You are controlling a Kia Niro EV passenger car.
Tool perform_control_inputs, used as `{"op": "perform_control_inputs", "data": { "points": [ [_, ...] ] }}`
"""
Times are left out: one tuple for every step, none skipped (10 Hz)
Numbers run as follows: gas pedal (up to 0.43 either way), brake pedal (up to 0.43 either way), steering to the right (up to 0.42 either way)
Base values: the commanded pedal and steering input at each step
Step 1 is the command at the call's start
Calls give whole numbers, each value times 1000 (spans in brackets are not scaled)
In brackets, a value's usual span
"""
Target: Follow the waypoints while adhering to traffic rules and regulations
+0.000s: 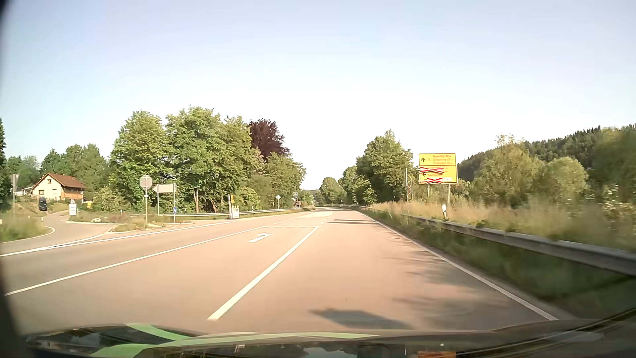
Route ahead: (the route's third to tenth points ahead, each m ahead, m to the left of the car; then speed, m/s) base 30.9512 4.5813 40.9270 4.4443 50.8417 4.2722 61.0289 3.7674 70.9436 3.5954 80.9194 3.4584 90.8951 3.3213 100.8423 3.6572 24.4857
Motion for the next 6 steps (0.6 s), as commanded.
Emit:
{"op": "perform_control_inputs", "data": {
  "points": [
    [197, 0, 2],
    [197, 0, 2],
    [189, 0, 2],
    [177, 0, 2],
    [157, 0, 2],
    [157, 0, 2]
  ]
}}
